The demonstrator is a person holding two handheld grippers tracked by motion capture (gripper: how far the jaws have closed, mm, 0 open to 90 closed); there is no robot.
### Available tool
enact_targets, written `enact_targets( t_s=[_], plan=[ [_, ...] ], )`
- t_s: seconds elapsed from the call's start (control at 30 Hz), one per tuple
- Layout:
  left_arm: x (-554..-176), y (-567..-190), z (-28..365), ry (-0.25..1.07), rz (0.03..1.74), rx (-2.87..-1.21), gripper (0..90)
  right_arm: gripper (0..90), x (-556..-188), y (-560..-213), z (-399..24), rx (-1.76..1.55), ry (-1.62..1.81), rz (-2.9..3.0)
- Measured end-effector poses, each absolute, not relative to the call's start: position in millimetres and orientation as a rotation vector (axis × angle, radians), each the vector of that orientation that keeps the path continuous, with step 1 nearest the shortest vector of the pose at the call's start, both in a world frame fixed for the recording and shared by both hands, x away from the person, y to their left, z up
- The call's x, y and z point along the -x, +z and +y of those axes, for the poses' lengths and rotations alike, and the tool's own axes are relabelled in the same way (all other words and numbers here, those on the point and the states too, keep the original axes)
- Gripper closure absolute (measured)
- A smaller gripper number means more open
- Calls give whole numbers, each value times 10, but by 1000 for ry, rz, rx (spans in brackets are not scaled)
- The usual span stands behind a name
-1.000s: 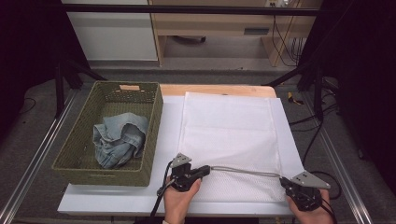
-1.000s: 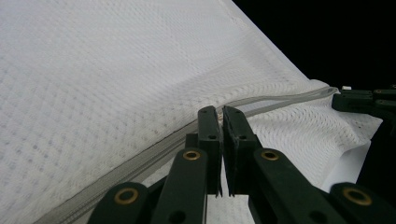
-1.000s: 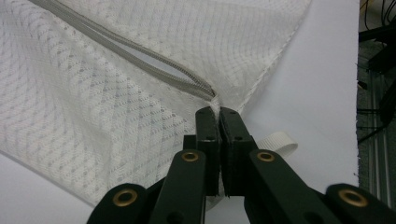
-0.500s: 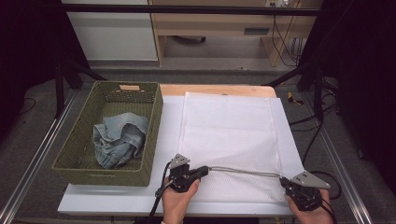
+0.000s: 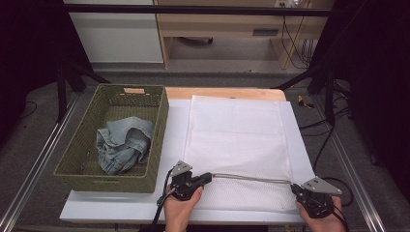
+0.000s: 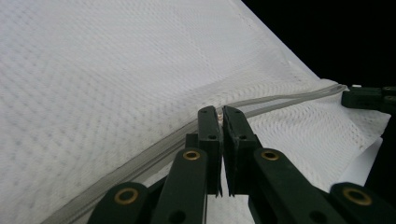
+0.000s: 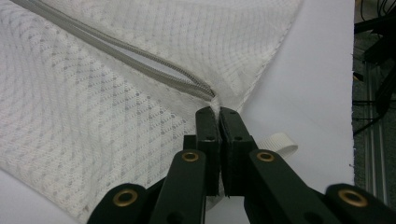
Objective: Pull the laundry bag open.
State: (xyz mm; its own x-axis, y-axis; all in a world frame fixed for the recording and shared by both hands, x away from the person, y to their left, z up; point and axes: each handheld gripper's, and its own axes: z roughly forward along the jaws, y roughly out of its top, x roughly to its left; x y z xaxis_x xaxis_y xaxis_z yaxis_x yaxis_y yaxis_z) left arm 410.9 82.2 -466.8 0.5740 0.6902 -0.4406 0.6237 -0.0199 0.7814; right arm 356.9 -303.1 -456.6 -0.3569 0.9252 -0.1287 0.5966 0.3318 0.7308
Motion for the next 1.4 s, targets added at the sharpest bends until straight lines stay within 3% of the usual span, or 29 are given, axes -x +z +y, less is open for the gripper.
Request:
enact_targets(
  t_s=[1.4],
  plan=[
    [-4004,-4686,1166,159,1157,-1697,868,879,-3612,-4592,-3057,-1351,791,2067]
  ],
)
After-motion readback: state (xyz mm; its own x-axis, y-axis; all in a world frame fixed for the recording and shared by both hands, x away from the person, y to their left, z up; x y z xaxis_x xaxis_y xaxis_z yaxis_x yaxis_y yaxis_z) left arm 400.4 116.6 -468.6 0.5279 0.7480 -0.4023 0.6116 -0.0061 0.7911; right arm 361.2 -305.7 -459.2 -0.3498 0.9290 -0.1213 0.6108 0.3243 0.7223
